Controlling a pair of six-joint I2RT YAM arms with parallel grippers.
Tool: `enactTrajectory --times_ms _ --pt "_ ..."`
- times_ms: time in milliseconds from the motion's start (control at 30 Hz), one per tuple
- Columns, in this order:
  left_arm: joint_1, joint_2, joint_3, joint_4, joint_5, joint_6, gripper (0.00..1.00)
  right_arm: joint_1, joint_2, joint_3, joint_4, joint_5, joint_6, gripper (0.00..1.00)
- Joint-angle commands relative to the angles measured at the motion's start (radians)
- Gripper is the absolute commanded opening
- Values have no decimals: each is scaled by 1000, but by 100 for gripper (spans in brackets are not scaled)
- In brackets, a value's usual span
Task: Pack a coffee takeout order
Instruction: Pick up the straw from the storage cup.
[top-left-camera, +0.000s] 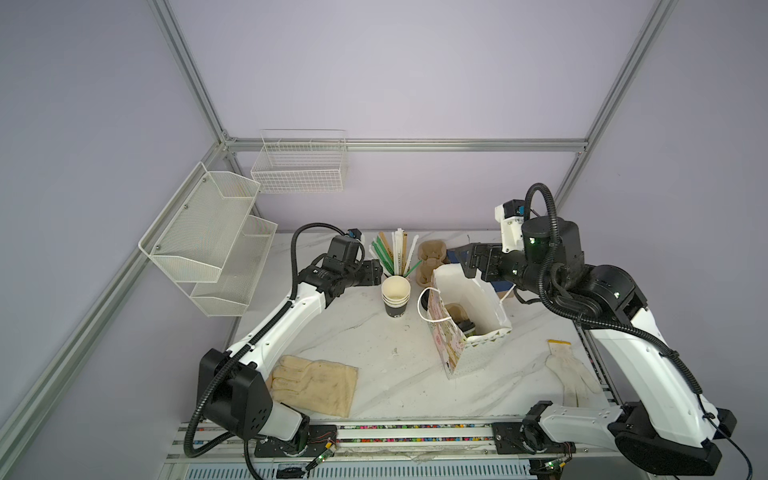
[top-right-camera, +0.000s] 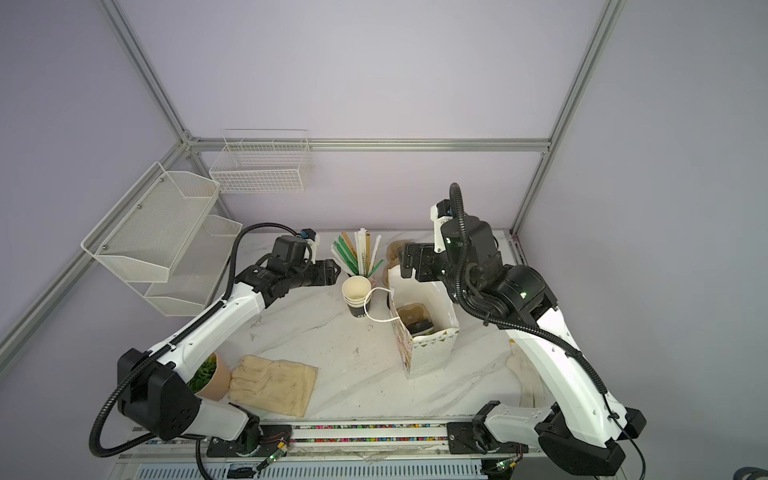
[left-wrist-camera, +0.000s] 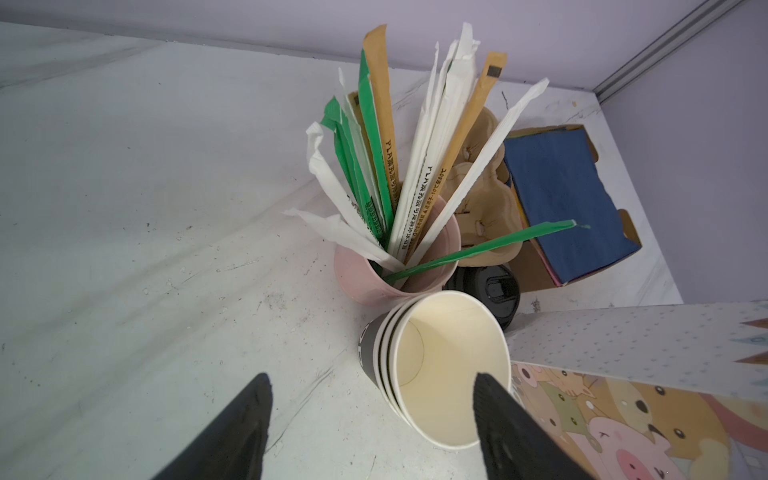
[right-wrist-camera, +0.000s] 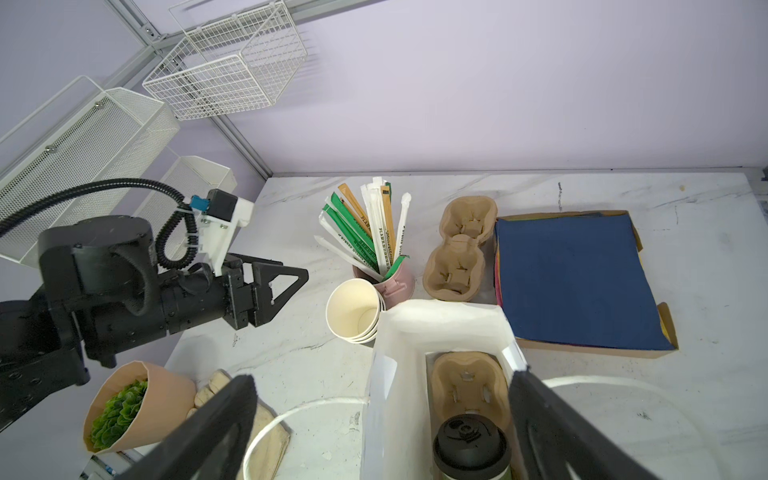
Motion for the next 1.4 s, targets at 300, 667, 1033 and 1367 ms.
enactTrajectory --times_ms 300,667,1033,1367 --pt "20 100 131 75 -82 -31 68 2 -55 -73 69 -36 -15 97" --pt "29 181 154 164 -99 -58 52 2 -86 -143 106 -54 -31 97" --pt "36 238 199 176 -110 -82 36 2 -98 -185 135 -67 -43 97" --pt "35 258 227 188 -100 -94 26 2 -95 -205 154 -80 -46 97"
